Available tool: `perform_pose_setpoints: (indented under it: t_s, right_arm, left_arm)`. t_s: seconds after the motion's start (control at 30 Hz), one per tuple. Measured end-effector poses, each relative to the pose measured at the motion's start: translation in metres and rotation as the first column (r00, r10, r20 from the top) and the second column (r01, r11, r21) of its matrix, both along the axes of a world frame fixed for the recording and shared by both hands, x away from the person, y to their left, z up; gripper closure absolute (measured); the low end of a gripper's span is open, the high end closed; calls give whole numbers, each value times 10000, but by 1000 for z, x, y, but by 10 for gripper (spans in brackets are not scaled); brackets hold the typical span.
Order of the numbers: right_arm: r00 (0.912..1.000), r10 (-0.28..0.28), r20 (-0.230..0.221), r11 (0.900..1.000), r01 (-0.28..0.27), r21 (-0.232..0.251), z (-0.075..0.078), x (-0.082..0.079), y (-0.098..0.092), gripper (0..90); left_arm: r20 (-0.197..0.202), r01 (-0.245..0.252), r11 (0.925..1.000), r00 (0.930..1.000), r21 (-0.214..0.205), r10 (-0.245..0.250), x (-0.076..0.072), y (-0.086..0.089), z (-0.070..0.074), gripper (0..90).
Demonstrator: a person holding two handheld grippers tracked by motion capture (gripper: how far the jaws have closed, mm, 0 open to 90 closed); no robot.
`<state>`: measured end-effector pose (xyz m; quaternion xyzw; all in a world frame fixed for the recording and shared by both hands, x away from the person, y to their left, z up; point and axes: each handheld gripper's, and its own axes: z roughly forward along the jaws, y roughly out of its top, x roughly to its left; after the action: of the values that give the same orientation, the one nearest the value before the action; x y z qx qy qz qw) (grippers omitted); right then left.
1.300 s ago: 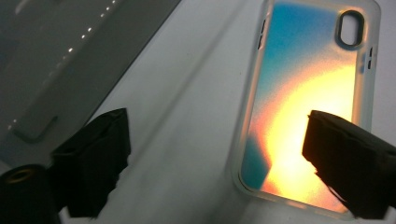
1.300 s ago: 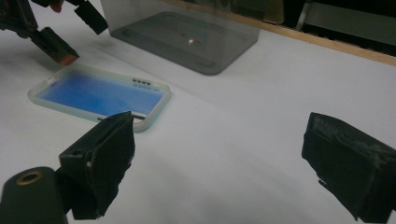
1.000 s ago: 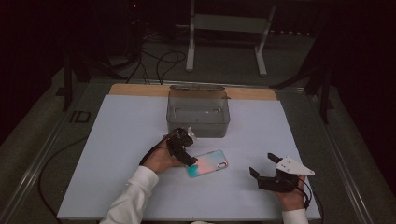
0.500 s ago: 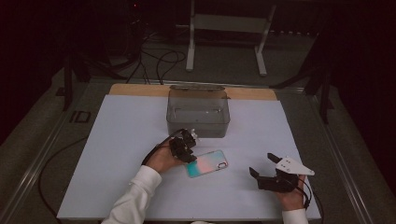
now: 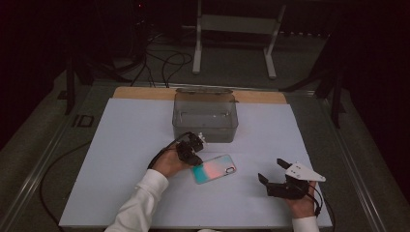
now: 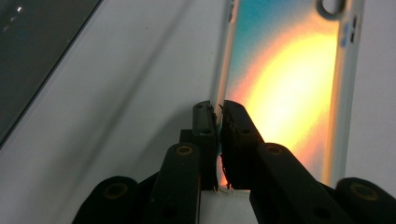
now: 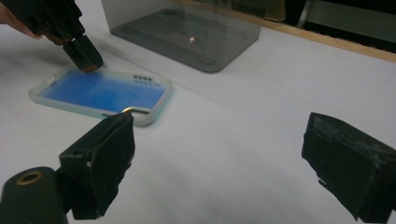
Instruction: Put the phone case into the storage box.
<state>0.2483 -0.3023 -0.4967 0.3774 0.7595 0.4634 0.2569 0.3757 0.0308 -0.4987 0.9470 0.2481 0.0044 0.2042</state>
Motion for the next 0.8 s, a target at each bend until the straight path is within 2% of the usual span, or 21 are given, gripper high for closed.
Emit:
perform_pose_setpoints:
  t_s: [0.1, 0.23, 0.4, 0.6, 0.7, 0.8]
  right_arm:
    - [10000, 16, -5, 10000, -16, 4, 0, 0, 1, 96]
    - [10000, 29, -9, 10000, -29, -7, 0, 0, 0, 96]
    - [10000, -2, -29, 10000, 2, 1, 0, 0, 0, 96]
    - [10000, 44, -29, 10000, -44, -18, -1, 0, 1, 96]
    - [10000, 30, -27, 10000, -30, -39, -1, 1, 0, 96]
    - [10000, 21, -55, 10000, -21, -60, -1, 1, 1, 96]
  left_arm:
    - [182, -85, 10000, 9998, 34, 84, -3, 0, 0, 883]
    - [144, -115, 9999, 9998, -99, 117, -2, 2, 0, 887]
    - [298, -293, 9993, 9991, -250, 300, -5, 6, 0, 889]
    - [553, -645, 9943, 9961, -848, 694, -12, 17, 7, 889]
    - [868, -857, 9896, 9916, -1157, 961, -19, 23, 12, 889]
    - [981, -1128, 9822, 9869, -1500, 1284, -23, 32, 15, 889]
